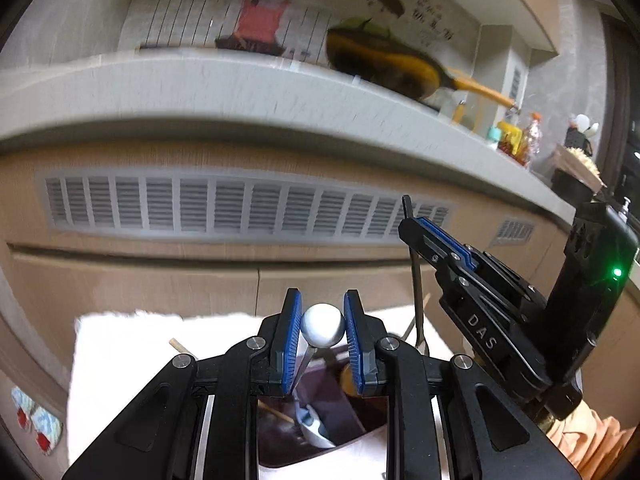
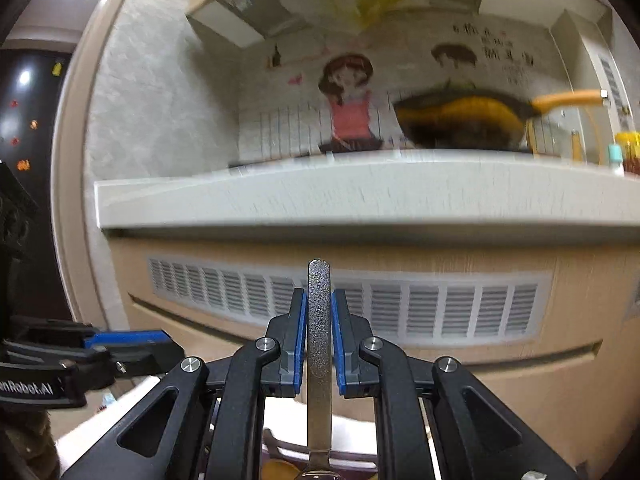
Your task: Organize utensils
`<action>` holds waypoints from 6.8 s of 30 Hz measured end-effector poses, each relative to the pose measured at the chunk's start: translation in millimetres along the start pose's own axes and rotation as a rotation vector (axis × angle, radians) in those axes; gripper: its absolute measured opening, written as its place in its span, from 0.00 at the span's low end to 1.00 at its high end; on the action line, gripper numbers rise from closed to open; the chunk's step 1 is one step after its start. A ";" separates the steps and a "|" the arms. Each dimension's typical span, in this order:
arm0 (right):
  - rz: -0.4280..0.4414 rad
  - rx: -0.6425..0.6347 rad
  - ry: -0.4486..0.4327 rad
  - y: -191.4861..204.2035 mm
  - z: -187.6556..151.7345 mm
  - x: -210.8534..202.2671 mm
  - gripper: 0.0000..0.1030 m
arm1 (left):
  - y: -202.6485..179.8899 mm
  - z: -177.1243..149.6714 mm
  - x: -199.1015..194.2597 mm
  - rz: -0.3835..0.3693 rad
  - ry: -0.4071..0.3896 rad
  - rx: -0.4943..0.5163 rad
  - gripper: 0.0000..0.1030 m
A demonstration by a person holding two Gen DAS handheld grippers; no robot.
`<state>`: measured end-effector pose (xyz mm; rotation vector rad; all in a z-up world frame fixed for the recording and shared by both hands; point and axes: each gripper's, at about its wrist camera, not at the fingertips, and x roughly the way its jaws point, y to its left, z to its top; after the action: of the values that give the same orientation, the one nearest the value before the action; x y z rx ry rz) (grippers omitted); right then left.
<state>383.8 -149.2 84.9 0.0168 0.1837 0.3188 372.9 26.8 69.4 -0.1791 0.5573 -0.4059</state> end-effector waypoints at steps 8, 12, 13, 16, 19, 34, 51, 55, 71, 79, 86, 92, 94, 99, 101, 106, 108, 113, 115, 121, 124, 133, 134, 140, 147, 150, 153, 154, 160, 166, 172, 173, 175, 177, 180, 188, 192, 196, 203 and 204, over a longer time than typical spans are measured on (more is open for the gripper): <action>0.031 0.123 0.207 -30.9 -45.6 25.8 0.11 | 13.8 -38.8 25.7 -0.008 0.108 -0.064 0.22; 0.028 0.121 0.287 -31.2 -67.4 19.3 0.11 | 19.3 -53.8 27.5 0.008 0.143 -0.094 0.23; 0.027 0.117 0.302 -30.2 -71.2 17.1 0.11 | 19.1 -56.8 25.8 0.018 0.139 -0.095 0.25; 0.006 0.087 0.352 -24.2 -81.3 5.1 0.12 | 17.5 -60.7 16.3 0.048 0.119 -0.096 0.39; -0.008 0.071 0.374 -20.2 -86.7 -13.4 0.18 | 14.1 -62.9 1.9 0.069 0.084 -0.088 0.46; -0.070 -0.062 0.503 13.9 -125.9 -119.7 0.79 | 1.5 -125.6 -87.4 0.150 0.101 0.019 0.67; -0.069 0.125 0.751 8.4 -204.5 -176.3 0.87 | -29.7 -258.0 -101.7 0.190 0.349 0.023 0.57; -0.087 0.182 0.763 0.6 -210.4 -176.3 0.88 | -34.3 -260.2 -89.7 0.245 0.348 0.039 0.53; -0.049 0.130 0.839 9.5 -211.1 -168.4 1.00 | -45.2 -217.8 -136.0 0.198 0.160 0.081 0.29; 0.020 0.009 0.786 52.4 -192.2 -163.2 1.00 | -38.1 -194.3 -147.1 0.164 0.100 0.060 0.29; 0.020 -0.123 0.838 86.6 -203.7 -138.3 0.97 | -31.0 -186.6 -143.1 0.152 0.077 0.032 0.29; -0.062 -0.115 0.840 54.3 -205.4 -149.6 0.97 | -19.0 -179.4 -123.2 0.168 0.091 -0.027 0.29; -0.094 -0.111 0.846 45.3 -207.2 -154.4 0.97 | -16.5 -179.9 -119.6 0.166 0.091 -0.041 0.19; -0.085 -0.068 0.848 34.9 -211.7 -159.5 0.97 | -17.4 -179.6 -123.2 0.165 0.082 -0.021 0.12; -0.070 -0.064 0.836 37.3 -208.3 -158.3 0.97 | -13.8 -178.4 -127.3 0.172 0.081 -0.028 0.12; -0.042 -0.051 0.808 53.2 -195.7 -144.5 0.96 | 6.5 -184.2 -128.1 0.207 0.137 -0.070 0.15; -0.037 -0.005 0.806 56.7 -189.6 -129.4 0.64 | 13.9 -191.2 -125.7 0.220 0.163 -0.092 0.16; -0.041 0.114 0.882 56.8 -187.6 -86.8 0.28 | 29.2 -207.0 -124.0 0.227 0.204 -0.136 0.30; -0.064 0.114 0.894 61.1 -186.9 -78.0 0.28 | 32.2 -211.6 -122.7 0.231 0.225 -0.125 0.37; -0.047 -0.023 0.877 89.2 -183.9 -75.2 0.07 | 22.8 -224.0 -108.9 0.151 0.322 -0.075 0.45; -0.035 -0.059 0.816 91.0 -170.6 -89.5 0.06 | 9.9 -221.9 -95.1 0.120 0.361 -0.031 0.45; -0.009 -0.057 0.729 73.0 -152.9 -135.0 0.06 | 3.3 -204.7 -37.7 0.198 0.491 0.053 0.38; 0.000 -0.049 0.724 71.3 -152.6 -138.0 0.06 | 2.0 -203.7 -34.2 0.209 0.488 0.067 0.37; 0.044 -0.030 0.714 65.2 -152.8 -138.6 0.06 | -9.3 -202.3 -31.3 0.217 0.459 0.131 0.12; 0.050 0.065 0.799 47.7 -173.6 -124.1 0.12 | -22.3 -170.9 -90.4 0.186 0.242 0.126 0.12; 0.042 0.112 0.808 42.9 -178.1 -106.8 0.25 | -25.9 -155.5 -114.9 0.170 0.148 0.125 0.12; -0.009 0.089 0.801 45.8 -180.6 -85.6 0.42 | -25.7 -146.7 -131.3 0.157 0.087 0.114 0.12; -0.026 0.085 0.793 47.2 -180.6 -79.3 0.43 | -25.3 -144.9 -133.8 0.154 0.074 0.108 0.12; -0.092 0.028 0.823 62.5 -188.1 -48.7 0.42 | -16.3 -139.8 -145.2 0.127 0.025 0.076 0.11; -0.054 -0.046 0.838 76.4 -181.5 -53.1 0.18 | -7.8 -151.5 -135.9 0.147 0.080 0.068 0.12; -0.011 -0.037 0.761 73.5 -155.3 -91.2 0.18 | 12.5 -170.2 -89.8 0.148 0.262 0.011 0.34; -0.005 -0.036 0.745 72.8 -149.8 -97.4 0.18 | 16.9 -171.5 -79.7 0.139 0.283 -0.008 0.41; 0.008 -0.036 0.719 73.2 -140.1 -106.2 0.10 | 24.2 -173.1 -57.1 0.137 0.330 -0.032 0.41; 0.028 -0.035 0.705 75.4 -132.4 -112.3 0.00 | 28.0 -172.8 -34.5 0.168 0.370 -0.033 0.41; 0.043 -0.047 0.680 78.5 -126.2 -119.6 0.00 | 24.9 -171.8 -11.2 0.206 0.404 -0.003 0.41; 0.048 -0.033 0.701 63.5 -140.2 -129.7 0.00 | 8.4 -189.8 -46.5 0.153 0.385 0.090 0.41; 0.026 -0.018 0.737 53.3 -152.1 -125.3 0.00 | -0.6 -227.1 -82.4 0.111 0.392 0.121 0.41; 0.031 -0.016 0.752 53.3 -159.5 -123.3 0.01 | -5.6 -245.5 -89.5 0.169 0.367 0.102 0.41; 0.021 0.027 0.760 46.6 -166.5 -131.7 0.21 | -9.6 -242.1 -69.4 0.252 0.337 0.090 0.40; 0.016 0.033 0.762 44.5 -168.5 -134.8 0.22 | -11.5 -242.0 -68.5 0.256 0.333 0.097 0.38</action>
<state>213.5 -151.2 -54.9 -0.0719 0.9449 0.3259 184.1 31.6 -97.1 0.0557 0.8753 -0.2119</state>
